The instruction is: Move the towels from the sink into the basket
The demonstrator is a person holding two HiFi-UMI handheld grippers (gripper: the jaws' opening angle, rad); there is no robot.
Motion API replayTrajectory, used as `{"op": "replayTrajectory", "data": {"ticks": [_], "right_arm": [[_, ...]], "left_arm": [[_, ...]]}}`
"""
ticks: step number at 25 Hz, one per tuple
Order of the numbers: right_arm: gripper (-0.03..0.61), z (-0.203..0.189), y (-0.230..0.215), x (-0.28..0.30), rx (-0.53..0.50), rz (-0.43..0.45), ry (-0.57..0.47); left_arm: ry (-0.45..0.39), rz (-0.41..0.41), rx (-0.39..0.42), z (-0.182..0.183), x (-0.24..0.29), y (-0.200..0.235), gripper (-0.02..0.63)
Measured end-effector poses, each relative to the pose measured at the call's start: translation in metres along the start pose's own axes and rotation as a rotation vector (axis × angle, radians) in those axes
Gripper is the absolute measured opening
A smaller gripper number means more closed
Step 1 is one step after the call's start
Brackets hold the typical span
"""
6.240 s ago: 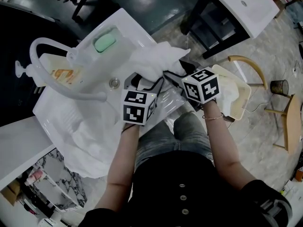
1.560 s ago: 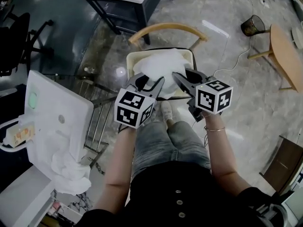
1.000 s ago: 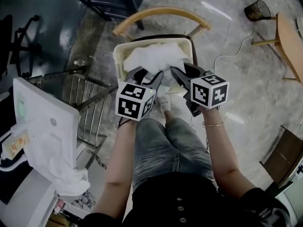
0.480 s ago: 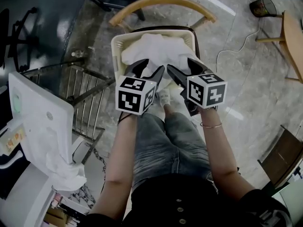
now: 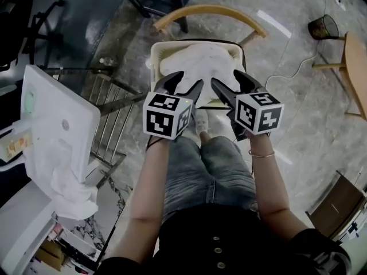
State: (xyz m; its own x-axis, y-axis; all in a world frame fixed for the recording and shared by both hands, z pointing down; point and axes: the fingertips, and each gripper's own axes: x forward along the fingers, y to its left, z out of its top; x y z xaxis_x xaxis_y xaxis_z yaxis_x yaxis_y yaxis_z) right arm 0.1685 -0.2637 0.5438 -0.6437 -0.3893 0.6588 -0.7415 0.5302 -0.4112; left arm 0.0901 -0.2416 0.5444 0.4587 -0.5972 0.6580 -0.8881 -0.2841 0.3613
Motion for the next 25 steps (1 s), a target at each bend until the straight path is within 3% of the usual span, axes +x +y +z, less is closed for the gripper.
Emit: {"op": "replayTrajectory", "data": {"ticks": [7,12,25], "right_arm": [[0.325,0.028,0.071,-0.002,-0.138,0.147,-0.022],[0.325,0.036,0.144,0.004,-0.234,0.28,-0.026],[0.322,0.002,0.376,0.019,-0.471,0.573,0.011]], "left_arm": [[-0.102,0.089,-0.04,0.011,-0.063,0.012,0.215],[-0.191,0.207,-0.073,0.009,-0.137,0.038,0.215],[-0.359,0.466,-0.131,-0.056,-0.359,0.121,0.215]]}}
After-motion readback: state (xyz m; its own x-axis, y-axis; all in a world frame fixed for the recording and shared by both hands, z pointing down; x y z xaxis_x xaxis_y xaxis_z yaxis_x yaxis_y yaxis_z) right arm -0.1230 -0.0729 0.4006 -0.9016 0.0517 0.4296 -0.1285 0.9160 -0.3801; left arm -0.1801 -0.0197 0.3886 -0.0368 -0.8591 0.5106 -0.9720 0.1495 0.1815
